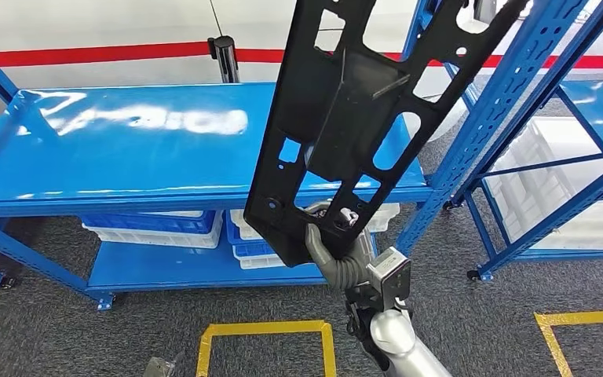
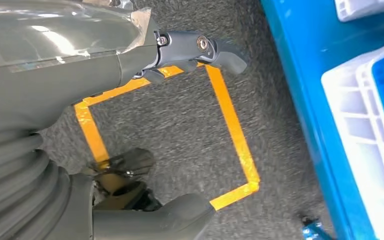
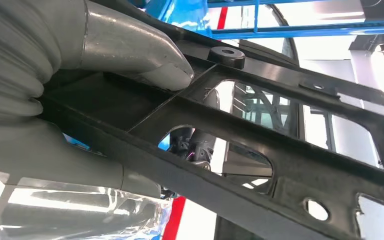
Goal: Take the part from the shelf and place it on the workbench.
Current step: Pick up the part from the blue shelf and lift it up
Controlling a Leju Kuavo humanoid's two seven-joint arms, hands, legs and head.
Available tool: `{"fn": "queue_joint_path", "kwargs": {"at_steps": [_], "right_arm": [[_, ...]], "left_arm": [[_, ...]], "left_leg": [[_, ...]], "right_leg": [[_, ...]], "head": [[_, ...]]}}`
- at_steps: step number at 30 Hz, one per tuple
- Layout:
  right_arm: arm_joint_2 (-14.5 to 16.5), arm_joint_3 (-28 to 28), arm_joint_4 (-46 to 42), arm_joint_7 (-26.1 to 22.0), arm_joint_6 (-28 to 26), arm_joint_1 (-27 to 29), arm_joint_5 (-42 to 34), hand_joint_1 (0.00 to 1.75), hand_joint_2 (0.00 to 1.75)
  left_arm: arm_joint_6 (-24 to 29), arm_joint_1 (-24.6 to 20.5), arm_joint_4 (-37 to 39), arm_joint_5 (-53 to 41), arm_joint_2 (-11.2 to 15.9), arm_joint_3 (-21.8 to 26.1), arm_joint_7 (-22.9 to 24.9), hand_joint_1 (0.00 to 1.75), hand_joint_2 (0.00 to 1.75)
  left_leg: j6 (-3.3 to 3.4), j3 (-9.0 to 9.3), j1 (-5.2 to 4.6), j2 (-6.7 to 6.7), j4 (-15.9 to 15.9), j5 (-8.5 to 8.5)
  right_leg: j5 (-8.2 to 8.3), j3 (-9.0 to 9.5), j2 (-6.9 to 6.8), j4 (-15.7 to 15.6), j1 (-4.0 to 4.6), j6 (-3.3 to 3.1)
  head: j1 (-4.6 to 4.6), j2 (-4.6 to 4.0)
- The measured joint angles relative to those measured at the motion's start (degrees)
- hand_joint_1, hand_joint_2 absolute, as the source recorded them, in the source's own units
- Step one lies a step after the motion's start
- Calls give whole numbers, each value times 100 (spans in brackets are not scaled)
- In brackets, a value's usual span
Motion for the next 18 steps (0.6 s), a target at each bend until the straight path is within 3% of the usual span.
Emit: {"fn": "queue_joint_path", "kwargs": {"at_steps": [2, 3, 4, 6, 8, 10, 11, 12, 13, 14, 16, 18], "right_arm": [[7, 1, -1, -2, 1, -5, 3, 175, 175], [11, 1, -1, -3, 2, -4, 3, 175, 175], [14, 1, -1, -4, 2, -2, 3, 175, 175], [21, 1, -1, -11, 4, 3, 5, 175, 175], [36, 0, -1, -34, 9, -1, 17, 175, 175], [56, 0, -1, -57, 14, -2, 43, 175, 175], [64, 1, -1, -64, 15, 0, 61, 175, 175], [69, 1, -1, -69, 17, 3, 78, 175, 175], [71, 2, 0, -72, 18, 5, 93, 175, 175], [73, 2, 1, -74, 19, 7, 105, 175, 175], [84, 2, 1, -79, 19, 8, 127, 175, 175], [109, 2, 3, -84, 19, 2, 153, 175, 175]], "left_arm": [[-1, -1, 0, 0, 1, 0, 0, 0, 175], [-1, -2, 0, 1, 2, 0, 0, 0, 175], [-1, -1, 0, 1, 3, 0, 0, 0, 175], [-1, 6, 0, 4, 8, 0, 0, 0, 175], [2, 13, 0, 23, 15, -1, 0, 0, 175], [6, 15, 0, 44, 17, -4, 0, 0, 175], [8, 16, 0, 50, 17, -5, 0, 0, 175], [8, 17, 0, 53, 17, -7, 0, 0, 175], [8, 17, 0, 56, 17, -7, 0, 0, 175], [8, 15, 0, 57, 17, -9, 0, 0, 175], [8, 0, 0, 61, 17, -25, 0, 0, 175], [8, -24, 0, 72, 17, -62, 0, 0, 175]], "left_leg": [[-56, -107, -22, -2, 70, 53], [-88, -148, -35, -3, 100, 86], [-116, -183, -44, -3, 119, 122], [-176, -237, -23, -11, 151, 143], [-237, -352, 13, -20, 410, -168], [-295, -553, 37, -24, 1076, -726], [-317, -640, 49, -26, 1442, -917], [-332, -674, 60, -26, 1711, -986], [-339, -620, 72, -25, 1800, -927], [-339, -471, 83, -25, 1694, -788], [-314, 73, 93, -33, 1009, -541], [-269, 518, 75, -50, 336, -515]], "right_leg": [[85, 549, 3, -804, 9, 11], [71, 695, 10, -1058, 16, -10], [53, 745, 17, -1173, 32, -36], [89, 676, 20, -1192, 2, -111], [175, 606, 5, -1194, -35, -239], [274, 508, -8, -1191, -20, -337], [324, 448, -11, -1188, -5, -356], [372, 387, -13, -1185, 8, -358], [415, 329, -13, -1180, 17, -351], [455, 276, -13, -1172, 22, -338], [520, 192, -9, -1149, 33, -303], [588, 139, -11, -1130, 52, -234]], "head": [[-1, -1], [-4, 0], [-7, 0], [-12, 0], [-19, -1], [-30, 0], [-32, 0], [-33, 0], [-36, 0], [-34, -1], [-37, -1], [-29, -1]]}}
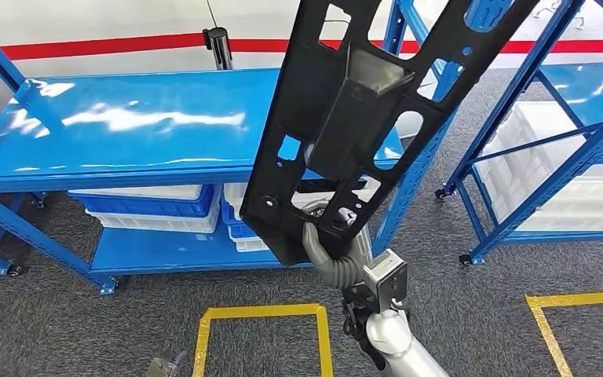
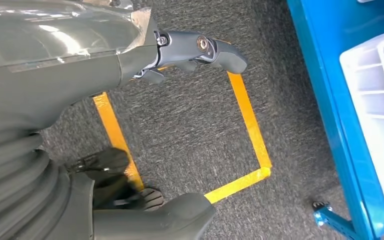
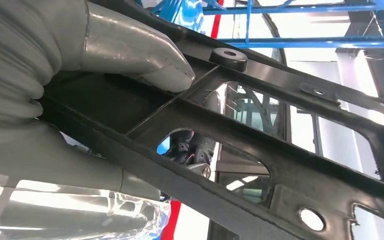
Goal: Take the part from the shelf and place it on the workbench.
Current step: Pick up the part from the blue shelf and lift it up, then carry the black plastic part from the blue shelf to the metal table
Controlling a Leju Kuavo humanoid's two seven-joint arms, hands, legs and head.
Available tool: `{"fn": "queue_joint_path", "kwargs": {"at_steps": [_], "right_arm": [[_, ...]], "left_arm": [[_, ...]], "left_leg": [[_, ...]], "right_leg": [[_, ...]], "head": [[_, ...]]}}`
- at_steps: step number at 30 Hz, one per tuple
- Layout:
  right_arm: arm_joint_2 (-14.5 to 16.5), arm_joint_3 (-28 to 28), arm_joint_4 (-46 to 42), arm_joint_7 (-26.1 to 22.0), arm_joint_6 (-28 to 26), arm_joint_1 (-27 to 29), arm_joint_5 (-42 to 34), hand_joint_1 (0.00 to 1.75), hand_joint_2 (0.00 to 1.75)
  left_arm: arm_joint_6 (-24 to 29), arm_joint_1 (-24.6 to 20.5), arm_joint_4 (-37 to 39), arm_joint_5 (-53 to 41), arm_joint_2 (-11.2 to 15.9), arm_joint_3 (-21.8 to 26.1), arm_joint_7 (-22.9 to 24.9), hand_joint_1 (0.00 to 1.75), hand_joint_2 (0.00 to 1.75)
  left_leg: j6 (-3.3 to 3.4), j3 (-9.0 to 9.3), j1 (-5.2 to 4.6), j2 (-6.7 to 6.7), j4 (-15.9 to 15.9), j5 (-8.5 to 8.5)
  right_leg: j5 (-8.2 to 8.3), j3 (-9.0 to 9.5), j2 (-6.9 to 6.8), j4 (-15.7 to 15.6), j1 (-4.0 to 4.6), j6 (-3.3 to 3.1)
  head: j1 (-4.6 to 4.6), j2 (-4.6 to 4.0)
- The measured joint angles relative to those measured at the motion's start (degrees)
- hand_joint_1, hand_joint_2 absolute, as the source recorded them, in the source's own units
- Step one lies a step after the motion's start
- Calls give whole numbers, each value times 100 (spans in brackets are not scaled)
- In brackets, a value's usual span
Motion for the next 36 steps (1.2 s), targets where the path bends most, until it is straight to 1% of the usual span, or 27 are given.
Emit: {"fn": "queue_joint_path", "kwargs": {"at_steps": [1, 3, 4, 6, 8, 9, 11, 13, 15, 16, 17, 18, 19, 20, 21, 23, 24, 25, 26, 27, 28, 29, 31, 32, 34, 35, 36], "right_arm": [[14, 0, 4, -2, 0, -3, 13, 175, 175], [37, 2, 22, -3, 2, -5, 34, 175, 175], [44, 3, 38, -2, 6, -3, 40, 175, 175], [51, 10, 82, 0, 22, -2, 47, 175, 175], [55, 22, 134, 0, 41, -2, 48, 175, 175], [55, 29, 164, -1, 49, -1, 48, 175, 175], [55, 39, 216, -9, 63, -1, 49, 175, 175], [58, 49, 252, -35, 74, -1, 52, 175, 175], [72, 60, 272, -81, 81, -9, 62, 175, 175], [81, 66, 283, -109, 84, -13, 76, 175, 175], [91, 75, 298, -140, 86, -14, 96, 175, 175], [97, 85, 319, -167, 86, -13, 119, 175, 175], [104, 95, 342, -190, 86, -11, 141, 175, 175], [113, 102, 366, -207, 86, -10, 156, 175, 175], [125, 109, 387, -214, 86, -11, 166, 175, 175], [150, 122, 425, -219, 86, -13, 175, 175, 175], [157, 132, 442, -220, 86, -13, 179, 175, 175], [161, 142, 457, -221, 86, -12, 181, 175, 175], [162, 149, 471, -222, 86, -11, 184, 175, 175], [162, 155, 480, -222, 86, -11, 186, 175, 175], [162, 156, 486, -222, 86, -12, 188, 175, 175], [164, 157, 487, -223, 86, -13, 189, 175, 175], [174, 157, 488, -227, 86, -27, 190, 175, 175], [180, 157, 490, -231, 86, -37, 190, 175, 175], [190, 161, 507, -254, 86, -52, 190, 175, 175], [194, 163, 521, -274, 82, -52, 195, 175, 175], [196, 166, 539, -298, 78, -51, 205, 175, 175]], "left_arm": [[0, -8, 0, 5, 0, -20, 1, 0, 175], [1, -13, 0, 13, -1, -46, 1, 0, 175], [1, -17, 0, 18, -2, -56, 1, 0, 175], [4, -23, 0, 28, 2, -75, 1, 0, 175], [9, -22, 0, 38, 9, -85, 1, 0, 175], [11, -21, 0, 42, 10, -87, 0, 0, 175], [11, -19, 0, 44, 11, -91, 0, 0, 175], [10, -19, 0, 47, 11, -101, 0, 0, 175], [9, -21, 0, 67, 15, -122, 0, 0, 175], [9, -22, 0, 80, 17, -134, 0, 0, 175], [8, -22, 0, 92, 21, -150, 0, 0, 175], [7, -22, 1, 98, 25, -164, 0, 0, 175], [5, -21, 2, 102, 33, -175, 1, 0, 175], [4, -19, 3, 105, 40, -184, 1, 0, 175], [2, -17, 4, 106, 46, -187, 1, 0, 175], [2, -16, 4, 109, 51, -189, 2, 0, 175], [2, -16, 4, 110, 51, -190, 2, 0, 175], [2, -17, 4, 112, 52, -190, 2, 0, 175], [1, -17, 4, 112, 54, -190, 2, 0, 175], [1, -18, 4, 112, 54, -190, 2, 0, 175], [0, -21, 4, 112, 55, -190, 2, 0, 175], [0, -28, 3, 112, 55, -190, 2, 0, 175], [0, -45, 2, 116, 55, -190, 1, 0, 175], [0, -50, 2, 121, 55, -190, 1, 0, 175], [0, -48, 4, 139, 57, -191, 0, 0, 175], [0, -50, 4, 148, 61, -193, 1, 0, 175], [0, -54, 5, 157, 66, -194, 0, 0, 175]], "left_leg": [[21, 83, -22, -6, -160, -26], [94, 39, -41, 7, -256, 16], [150, -11, -41, 21, -285, 65], [273, -152, -37, 51, -324, 202], [322, -323, -63, 61, -322, 335], [323, -413, -72, 63, -319, 404], [306, -596, -77, 69, -313, 544], [264, -753, -79, 70, -299, 673], [205, -874, -99, 70, -260, 781], [178, -910, -110, 72, -245, 837], [152, -938, -115, 73, -237, 890], [130, -959, -107, 73, -235, 939], [105, -987, -92, 67, -204, 897], [77, -1029, -74, 56, -99, 738], [47, -1089, -57, 46, 110, 465], [-14, -1227, -35, 34, 800, -168], [-38, -1275, -24, 33, 1161, -336], [-56, -1268, -12, 33, 1409, -349], [-64, -1180, 1, 33, 1484, -246], [-64, -998, 14, 33, 1358, -88], [-57, -730, 25, 30, 1063, 38], [-44, -431, 28, 18, 674, 64], [2, -7, 6, -9, 35, -40], [28, 64, -18, -18, -114, -93], [128, -14, -53, 5, -193, -16], [186, -75, -60, 21, -213, 54], [252, -153, -62, 39, -234, 138]], "right_leg": [[39, -26, -3, 2, 2, 46], [105, -96, -8, 17, -3, 132], [47, -163, -5, 76, -3, 143], [-345, -361, 2, 481, -1, 78], [-820, -562, 7, 1190, -10, 10], [-922, -602, 7, 1503, -12, 27], [-788, -470, 7, 1683, -16, 142], [-543, 6, 6, 1139, -24, 230], [-578, 603, 11, 261, -1, 205], [-641, 769, 17, -35, 13, 173], [-677, 825, 24, -182, 33, 143], [-663, 778, 27, -187, 7, 99], [-617, 730, 20, -171, -17, 51], [-565, 684, 10, -162, -40, -14], [-501, 640, -1, -162, -62, -79], [-369, 518, -16, -150, -33, -156], [-303, 445, -18, -137, -19, -164], [-244, 351, -19, -116, -9, -158], [-192, 256, -18, -85, -5, -143], [-151, 167, -18, -49, -5, -127], [-118, 92, -17, -8, -5, -105], [-92, 31, -16, 28, 1, -81], [-26, -45, -21, 74, 14, -12], [12, -75, -25, 80, 14, 26], [83, -145, -27, 96, 0, 107], [14, -203, -20, 158, -5, 118], [-146, -286, -13, 302, -7, 101]], "head": [[3, 0], [8, 0], [9, 0], [25, 1], [37, 1], [40, 1], [51, 0], [53, 1], [55, 1], [52, 1], [49, 0], [42, 0], [39, 0], [33, 0], [22, 0], [6, 0], [3, 0], [3, 0], [2, 0], [1, 0], [0, 0], [-1, 0], [5, 0], [5, 0], [4, 0], [4, 0], [21, 0]]}}
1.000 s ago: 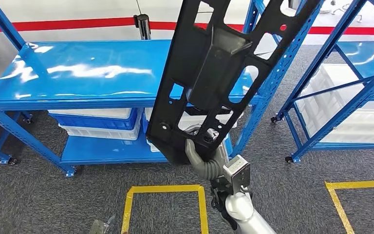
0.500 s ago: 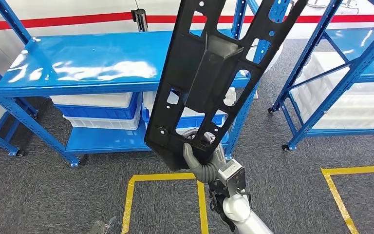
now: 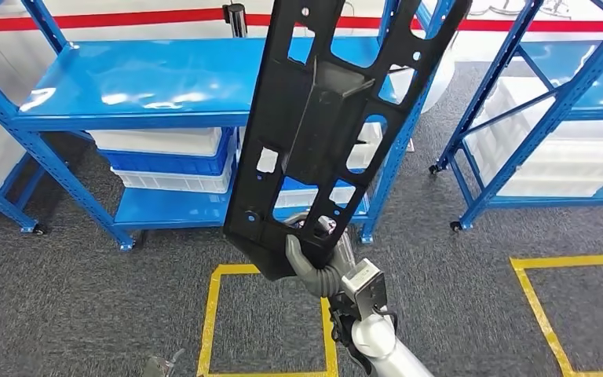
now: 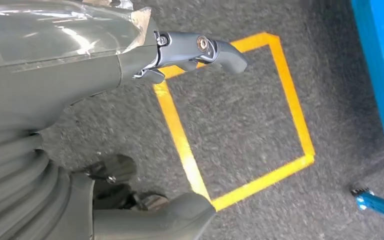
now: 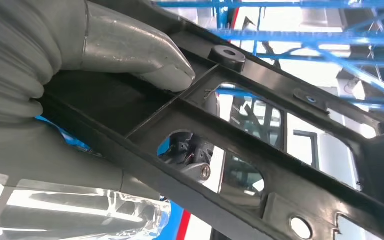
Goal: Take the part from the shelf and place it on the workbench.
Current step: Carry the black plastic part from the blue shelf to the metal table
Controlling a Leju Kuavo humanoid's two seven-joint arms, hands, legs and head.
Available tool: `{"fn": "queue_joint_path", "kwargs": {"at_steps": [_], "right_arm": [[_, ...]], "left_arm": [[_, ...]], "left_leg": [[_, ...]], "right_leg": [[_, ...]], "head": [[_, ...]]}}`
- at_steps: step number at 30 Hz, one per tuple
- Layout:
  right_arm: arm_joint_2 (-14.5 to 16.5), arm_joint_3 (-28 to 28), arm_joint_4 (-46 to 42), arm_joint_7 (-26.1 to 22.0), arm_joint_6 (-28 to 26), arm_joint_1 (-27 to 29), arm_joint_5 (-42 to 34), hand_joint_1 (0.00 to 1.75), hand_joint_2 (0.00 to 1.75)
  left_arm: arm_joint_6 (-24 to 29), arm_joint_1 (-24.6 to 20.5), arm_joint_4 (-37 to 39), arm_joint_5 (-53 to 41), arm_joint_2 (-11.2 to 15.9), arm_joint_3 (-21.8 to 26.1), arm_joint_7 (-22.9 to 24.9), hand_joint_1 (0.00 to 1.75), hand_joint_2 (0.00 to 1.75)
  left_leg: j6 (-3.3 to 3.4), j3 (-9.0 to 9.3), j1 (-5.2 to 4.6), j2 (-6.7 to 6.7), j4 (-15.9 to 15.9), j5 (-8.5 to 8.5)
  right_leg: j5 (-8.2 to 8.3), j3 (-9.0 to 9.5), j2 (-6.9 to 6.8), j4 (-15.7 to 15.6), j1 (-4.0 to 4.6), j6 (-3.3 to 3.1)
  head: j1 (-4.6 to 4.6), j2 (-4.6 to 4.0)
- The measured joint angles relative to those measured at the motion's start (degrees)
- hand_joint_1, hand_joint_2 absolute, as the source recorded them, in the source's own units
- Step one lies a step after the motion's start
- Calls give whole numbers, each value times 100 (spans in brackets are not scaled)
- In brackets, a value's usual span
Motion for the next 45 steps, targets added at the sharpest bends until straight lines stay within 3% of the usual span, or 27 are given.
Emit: {"fn": "queue_joint_path", "kwargs": {"at_steps": [3, 4, 6, 8, 10, 11, 12, 14, 16, 18, 19, 20, 21, 23, 25, 27, 29, 30, 32, 34, 35, 36, 38, 40, 41, 43, 45], "right_arm": [[0, 15, 57, -53, -24, 1, 38, 175, 175], [-1, 22, 77, -64, -29, 1, 45, 175, 175], [1, 37, 114, -81, -33, -6, 50, 175, 175], [12, 50, 146, -89, -41, -28, 63, 175, 175], [36, 60, 170, -95, -71, -57, 101, 175, 175], [48, 66, 183, -100, -87, -75, 124, 175, 175], [59, 73, 196, -104, -100, -90, 143, 175, 175], [81, 88, 229, -108, -105, -119, 163, 175, 175], [119, 96, 260, -108, -105, -140, 167, 175, 175], [150, 107, 285, -108, -105, -157, 168, 175, 175], [156, 116, 300, -108, -105, -160, 168, 175, 175], [158, 127, 313, -108, -105, -161, 168, 175, 175], [158, 136, 325, -108, -105, -161, 169, 175, 175], [160, 153, 337, -108, -105, -166, 173, 175, 175], [166, 169, 340, -109, -105, -184, 177, 175, 175], [178, 180, 345, -110, -105, -201, 177, 175, 175], [196, 186, 346, -110, -105, -212, 178, 175, 175], [201, 188, 347, -111, -105, -221, 179, 175, 175], [191, 191, 358, -111, -105, -227, 179, 175, 175], [169, 198, 381, -111, -105, -216, 178, 175, 175], [158, 202, 393, -110, -105, -210, 177, 175, 175], [150, 205, 402, -110, -105, -207, 177, 175, 175], [145, 209, 410, -110, -105, -210, 178, 175, 175], [145, 215, 412, -110, -105, -216, 179, 175, 175], [144, 217, 413, -110, -105, -215, 179, 175, 175], [150, 220, 414, -110, -105, -216, 181, 175, 175], [170, 224, 413, -111, -105, -220, 183, 175, 175]], "left_arm": [[2, -12, -1, 41, 18, 1, 0, 0, 175], [2, -12, -1, 50, 22, 1, 0, 0, 175], [2, -11, -1, 53, 25, -1, 0, 0, 175], [8, -8, -9, 60, 26, -3, 0, 0, 175], [43, -3, -60, 80, 28, -15, 1, 0, 175], [70, 2, -96, 98, 30, -23, 1, 0, 175], [98, 14, -128, 121, 34, -32, 1, 0, 175], [137, 63, -169, 158, 52, -42, 0, 0, 175], [158, 120, -209, 174, 68, -60, 0, 0, 175], [178, 152, -249, 185, 70, -87, 0, 0, 175], [186, 166, -267, 193, 71, -104, 0, 0, 175], [191, 181, -279, 205, 72, -117, 0, 0, 175], [194, 195, -289, 216, 73, -128, 0, 0, 175], [196, 213, -312, 228, 79, -138, 0, 0, 175], [198, 213, -336, 229, 88, -142, 0, 0, 175], [199, 217, -346, 230, 97, -144, 0, 0, 175], [199, 223, -363, 230, 99, -147, -1, 0, 175], [199, 219, -373, 230, 99, -150, -1, 0, 175], [199, 208, -390, 233, 98, -155, -1, 0, 175], [199, 206, -394, 237, 101, -157, 0, 0, 175], [199, 211, -394, 237, 100, -158, 0, 0, 175], [199, 216, -394, 237, 99, -159, 0, 0, 175], [199, 222, -395, 237, 95, -162, 0, 0, 175], [201, 216, -402, 237, 93, -162, 0, 0, 175], [203, 219, -410, 237, 95, -162, -1, 0, 175], [212, 242, -423, 238, 97, -162, -1, 0, 175], [228, 269, -428, 242, 101, -166, 0, 0, 175]], "left_leg": [[84, -270, -23, 21, -6, 233], [84, -372, -32, 25, -4, 310], [66, -571, -40, 31, 0, 451], [16, -752, -42, -4, 9, 588], [-53, -872, -60, -55, 27, 722], [-84, -899, -66, -75, 30, 785], [-110, -908, -70, -104, 27, 840], [-158, -929, -43, -146, 57, 839], [-219, -1038, -9, -122, 387, 460], [-291, -1255, 19, -77, 1120, -53], [-321, -1339, 35, -64, 1460, -167], [-342, -1351, 50, -48, 1650, -168], [-350, -1260, 63, -28, 1615, -68], [-328, -839, 75, 70, 997, 215], [-265, -496, 32, 198, 404, 343], [-200, -437, -28, 218, 238, 325], [-121, -420, -19, 147, 104, 314], [-67, -407, -4, 110, 34, 325], [14, -412, 11, 28, -35, 364], [40, -451, 8, -69, -36, 392], [38, -465, 7, -121, -34, 406], [27, -474, 9, -177, -31, 419], [-10, -491, 15, -291, -6, 441], [-74, -552, 2, -392, 66, 454], [-112, -590, 1, -432, 89, 466], [-203, -643, 33, -506, 81, 517], [-272, -716, 61, -420, 164, 461]], "right_leg": [[-744, -253, 13, 935, -7, -118], [-828, -268, 14, 1223, -8, -104], [-631, -117, 14, 1387, -8, 10], [-387, 362, 70, 879, -8, 76], [-509, 988, 186, -32, 20, 11], [-615, 1178, 225, -347, 37, -36], [-667, 1238, 214, -493, 54, -66], [-612, 1192, 135, -480, -1, -138], [-535, 1150, 38, -482, -48, -237], [-469, 1104, -60, -474, -22, -290], [-442, 1080, -105, -467, -12, -295], [-422, 1061, -145, -456, -5, -290], [-411, 1040, -182, -444, -3, -285], [-415, 1023, -251, -421, 0, -271], [-423, 994, -315, -406, 38, -239], [-416, 958, -377, -402, 70, -194], [-454, 917, -370, -364, 75, -136], [-528, 848, -296, -245, 72, -120], [-805, 548, -96, 347, 48, -138], [-1056, 168, -8, 1104, 23, -142], [-1075, 62, 2, 1286, 7, -109], [-994, 69, 8, 1235, -12, -53], [-647, 352, 88, 574, -73, 79], [-394, 593, 246, -55, -119, 123], [-350, 626, 300, -182, -120, 106], [-311, 612, 253, -189, -94, 18], [-252, 609, 169, -202, -104, -77]], "head": [[56, 1], [60, 1], [62, 0], [61, 1], [49, 1], [41, 1], [32, 1], [11, 1], [-13, 0], [-23, 0], [-24, 0], [-25, 0], [-26, 0], [-27, 0], [-21, 0], [-17, 1], [-13, 0], [-8, 1], [4, 1], [7, 1], [7, 1], [8, 1], [10, 0], [9, 1], [10, 0], [11, 1], [-4, 1]]}}
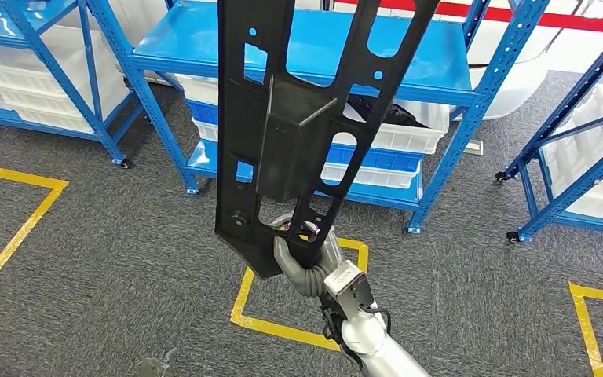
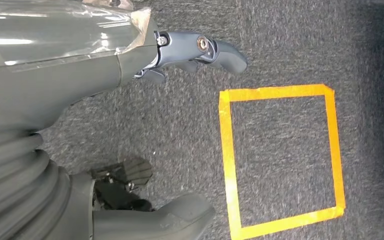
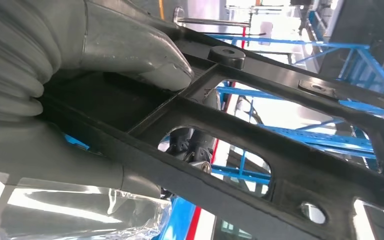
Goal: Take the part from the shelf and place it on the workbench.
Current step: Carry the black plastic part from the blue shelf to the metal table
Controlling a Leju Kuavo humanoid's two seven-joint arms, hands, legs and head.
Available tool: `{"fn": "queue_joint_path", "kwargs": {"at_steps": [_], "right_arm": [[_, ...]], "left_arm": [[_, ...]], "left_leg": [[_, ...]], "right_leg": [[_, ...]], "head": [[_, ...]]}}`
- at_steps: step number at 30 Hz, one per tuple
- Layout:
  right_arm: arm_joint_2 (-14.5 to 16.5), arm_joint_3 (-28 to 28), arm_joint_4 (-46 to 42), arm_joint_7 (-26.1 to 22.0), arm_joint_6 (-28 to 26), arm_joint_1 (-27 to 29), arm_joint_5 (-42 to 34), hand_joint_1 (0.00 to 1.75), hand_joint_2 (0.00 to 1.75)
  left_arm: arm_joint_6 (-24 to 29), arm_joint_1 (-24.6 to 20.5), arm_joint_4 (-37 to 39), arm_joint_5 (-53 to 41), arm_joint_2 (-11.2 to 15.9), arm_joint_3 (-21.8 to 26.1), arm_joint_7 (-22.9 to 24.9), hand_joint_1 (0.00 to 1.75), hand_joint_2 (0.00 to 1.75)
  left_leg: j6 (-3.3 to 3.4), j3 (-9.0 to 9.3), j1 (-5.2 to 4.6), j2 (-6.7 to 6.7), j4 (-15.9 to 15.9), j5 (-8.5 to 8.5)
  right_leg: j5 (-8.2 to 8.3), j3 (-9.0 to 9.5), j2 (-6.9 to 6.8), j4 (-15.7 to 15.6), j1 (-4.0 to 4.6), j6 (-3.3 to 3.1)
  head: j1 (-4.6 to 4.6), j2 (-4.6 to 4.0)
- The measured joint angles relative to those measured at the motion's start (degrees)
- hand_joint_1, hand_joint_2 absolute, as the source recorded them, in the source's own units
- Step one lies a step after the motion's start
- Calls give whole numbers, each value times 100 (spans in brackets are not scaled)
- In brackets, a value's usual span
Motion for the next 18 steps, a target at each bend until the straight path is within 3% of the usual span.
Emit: {"fn": "queue_joint_path", "kwargs": {"at_steps": [2, 4, 5, 6, 7, 9, 11, 14, 16, 18], "right_arm": [[17, 2, -2, -1, 0, 4, 1, 175, 175], [20, 1, -3, -1, 0, 18, 1, 175, 175], [20, 0, -3, -1, 0, 30, 2, 175, 175], [20, 0, -4, 0, 0, 43, 3, 175, 175], [20, 1, -8, 1, 2, 55, 7, 175, 175], [21, 2, -40, 1, 11, 69, 20, 175, 175], [16, 2, -86, -1, 21, 78, 33, 175, 175], [14, 2, -122, -4, 36, 106, 42, 175, 175], [11, 4, -150, -7, 64, 113, 49, 175, 175], [-10, 9, -163, -11, 93, 134, 52, 175, 175]], "left_arm": [[13, 7, -11, 4, -2, -9, 0, 0, 175], [14, 8, -27, 8, -6, -17, 0, 0, 175], [14, 10, -32, 10, -7, -20, 0, 0, 175], [13, 12, -33, 11, -7, -25, 0, 0, 175], [13, 12, -35, 13, -7, -35, 0, 0, 175], [12, 8, -55, 32, -5, -63, 0, 0, 175], [11, 3, -97, 60, -4, -91, -1, 0, 175], [11, 26, -134, 99, -1, -113, 0, 0, 175], [13, 37, -143, 114, -5, -119, -1, 0, 175], [15, 36, -150, 121, -7, -123, -1, 0, 175]], "left_leg": [[-43, -200, 15, 224, 472, -312], [-86, -488, 31, 349, 1203, -675], [-98, -567, 36, 370, 1433, -752], [-100, -548, 37, 385, 1464, -729], [-93, -418, 38, 403, 1278, -616], [-56, 20, 14, 539, 550, -341], [9, 269, -43, 670, 64, -237], [128, 268, -90, 595, -52, -216], [229, 293, -76, 508, -140, -155], [293, 297, -68, 408, -179, -117]], "right_leg": [[37, -11, -103, -11, -2, -76], [45, -28, -214, -10, 35, -105], [44, -35, -271, -9, 48, -104], [44, -40, -325, -9, 56, -104], [44, -40, -373, -9, 60, -103], [41, -38, -455, -8, 77, -98], [35, -58, -524, -6, 120, -74], [22, -82, -626, -9, 139, 0], [-109, -166, -490, 191, 131, 20], [-406, -448, -266, 818, 112, -18]], "head": [[-36, -1], [-53, -1], [-53, -1], [-55, 0], [-55, 0], [-56, 1], [-53, 1], [-53, 0], [-48, 1], [-31, 0]]}}
